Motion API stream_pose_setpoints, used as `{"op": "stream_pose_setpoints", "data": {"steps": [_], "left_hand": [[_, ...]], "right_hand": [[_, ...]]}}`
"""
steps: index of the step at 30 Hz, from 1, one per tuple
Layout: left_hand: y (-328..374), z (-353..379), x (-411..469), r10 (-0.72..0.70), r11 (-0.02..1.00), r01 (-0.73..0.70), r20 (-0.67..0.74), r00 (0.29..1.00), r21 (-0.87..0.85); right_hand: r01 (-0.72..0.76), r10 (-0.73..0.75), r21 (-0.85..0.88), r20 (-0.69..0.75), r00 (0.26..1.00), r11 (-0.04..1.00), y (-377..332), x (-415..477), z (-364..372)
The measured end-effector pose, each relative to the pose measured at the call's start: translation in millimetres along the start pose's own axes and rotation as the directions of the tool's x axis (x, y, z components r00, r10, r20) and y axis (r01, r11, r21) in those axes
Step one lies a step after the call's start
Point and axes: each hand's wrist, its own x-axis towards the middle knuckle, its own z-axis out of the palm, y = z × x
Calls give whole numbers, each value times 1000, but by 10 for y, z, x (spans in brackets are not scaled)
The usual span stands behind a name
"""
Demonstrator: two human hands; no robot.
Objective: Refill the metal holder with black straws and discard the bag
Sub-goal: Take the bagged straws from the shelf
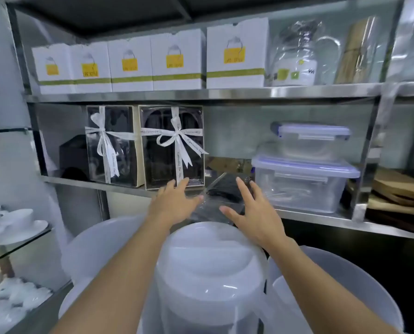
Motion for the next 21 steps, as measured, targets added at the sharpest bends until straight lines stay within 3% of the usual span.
{"op": "stream_pose_setpoints", "data": {"steps": [2,4,8,10,16,18,21], "left_hand": [[-45,48,71,-89,951,124,136,987,-282],[-84,122,103,-99,835,210,236,967,-508],[-58,222,103,-91,792,223,251,964,-568],[-56,227,77,-120,721,258,251,961,-643],[-14,113,2,-169,503,292,239,956,-813],[-4,63,-37,-152,522,252,202,968,-815],[-18,40,-141,27,698,93,156,987,-710]], "right_hand": [[-119,102,201,94,990,972,22,69,62],[-220,168,353,174,970,909,34,106,82],[-337,198,549,298,934,765,6,136,84],[-396,218,594,349,911,701,15,133,105],[-371,322,741,218,921,559,20,116,-40],[-359,342,766,193,920,533,-42,98,-177],[-293,320,816,141,937,499,-154,37,-427]]}}
